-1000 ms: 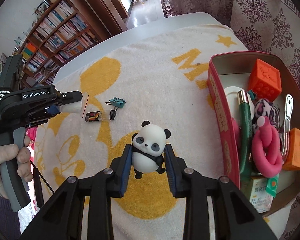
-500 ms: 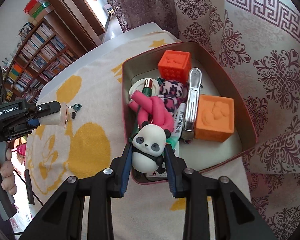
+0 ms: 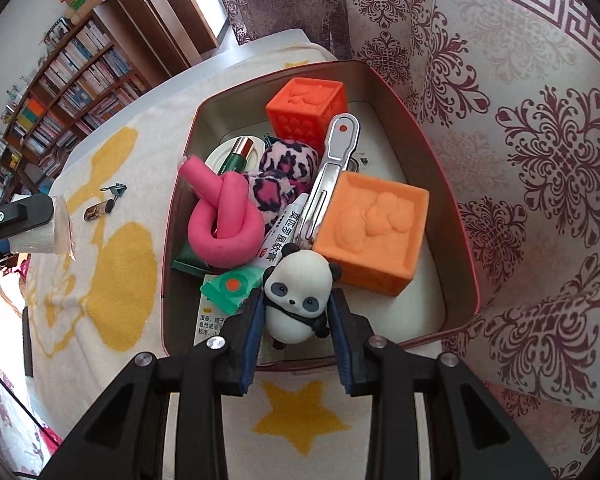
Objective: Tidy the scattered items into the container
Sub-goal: 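Carry the panda into the red tin and release while left gripper drops the white roll in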
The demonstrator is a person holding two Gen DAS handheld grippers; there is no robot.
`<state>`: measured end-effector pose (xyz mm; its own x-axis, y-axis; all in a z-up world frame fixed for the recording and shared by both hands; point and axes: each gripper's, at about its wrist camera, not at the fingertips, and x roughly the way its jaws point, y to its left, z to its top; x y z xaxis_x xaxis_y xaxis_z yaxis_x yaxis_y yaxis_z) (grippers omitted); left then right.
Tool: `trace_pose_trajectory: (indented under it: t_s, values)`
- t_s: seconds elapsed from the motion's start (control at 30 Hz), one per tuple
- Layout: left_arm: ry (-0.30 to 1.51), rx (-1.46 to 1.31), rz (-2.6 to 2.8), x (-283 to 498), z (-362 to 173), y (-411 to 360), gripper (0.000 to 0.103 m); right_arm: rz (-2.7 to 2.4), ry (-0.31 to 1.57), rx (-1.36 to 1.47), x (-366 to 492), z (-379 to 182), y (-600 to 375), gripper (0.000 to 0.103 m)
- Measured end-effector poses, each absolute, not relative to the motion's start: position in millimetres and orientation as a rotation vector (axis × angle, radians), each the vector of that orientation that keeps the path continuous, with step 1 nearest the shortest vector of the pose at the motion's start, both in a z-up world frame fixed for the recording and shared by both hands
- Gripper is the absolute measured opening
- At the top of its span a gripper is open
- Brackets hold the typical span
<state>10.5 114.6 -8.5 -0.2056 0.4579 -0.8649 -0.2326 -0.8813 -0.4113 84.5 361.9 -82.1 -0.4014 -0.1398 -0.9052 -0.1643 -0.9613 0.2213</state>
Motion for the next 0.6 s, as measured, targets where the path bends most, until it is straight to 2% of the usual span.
trace_pose_trajectory:
  t_s: [0.13, 0.6]
  values:
    - [-0.273, -1.639, 2.128, 14.4, -11.7, 122.8, 0.038, 2.624, 0.413, -1.68, 92.3, -72.9, 369.8, 0.04]
    - [-0.176, -1.619, 2.02, 22.6, -16.0, 210.1, 0.038, 2.695, 0.429, -1.622, 135.2, -44.5, 392.2, 0.04]
